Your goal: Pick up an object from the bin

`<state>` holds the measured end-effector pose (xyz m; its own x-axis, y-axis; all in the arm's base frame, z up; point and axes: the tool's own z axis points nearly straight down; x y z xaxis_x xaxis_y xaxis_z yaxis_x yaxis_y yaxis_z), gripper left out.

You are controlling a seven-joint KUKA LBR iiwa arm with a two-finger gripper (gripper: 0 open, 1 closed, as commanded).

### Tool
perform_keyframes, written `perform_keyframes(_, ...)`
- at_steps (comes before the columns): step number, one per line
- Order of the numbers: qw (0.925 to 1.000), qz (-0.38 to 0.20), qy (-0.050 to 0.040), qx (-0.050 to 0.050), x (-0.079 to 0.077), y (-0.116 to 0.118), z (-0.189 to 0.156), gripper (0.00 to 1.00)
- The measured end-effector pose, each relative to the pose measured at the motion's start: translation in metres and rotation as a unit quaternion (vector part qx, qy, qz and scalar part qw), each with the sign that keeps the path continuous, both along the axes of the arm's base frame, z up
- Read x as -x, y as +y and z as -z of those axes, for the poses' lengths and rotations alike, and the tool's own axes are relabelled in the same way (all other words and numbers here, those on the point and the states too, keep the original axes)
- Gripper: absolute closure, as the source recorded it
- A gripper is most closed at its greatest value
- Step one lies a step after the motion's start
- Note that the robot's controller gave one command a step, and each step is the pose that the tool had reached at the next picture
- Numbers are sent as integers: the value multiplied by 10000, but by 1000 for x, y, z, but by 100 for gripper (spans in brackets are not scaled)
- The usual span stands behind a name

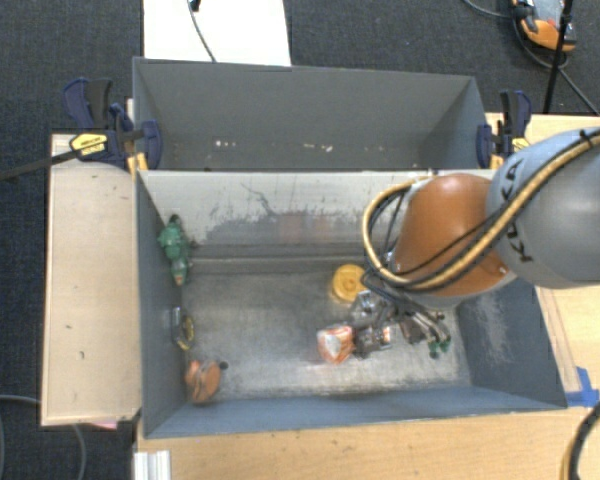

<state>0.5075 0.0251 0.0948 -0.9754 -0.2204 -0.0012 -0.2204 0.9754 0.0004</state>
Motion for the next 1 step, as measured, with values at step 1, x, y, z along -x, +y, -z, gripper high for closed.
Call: perform_keyframes(1,10000,5,-19,-1,-1,0,-10,100)
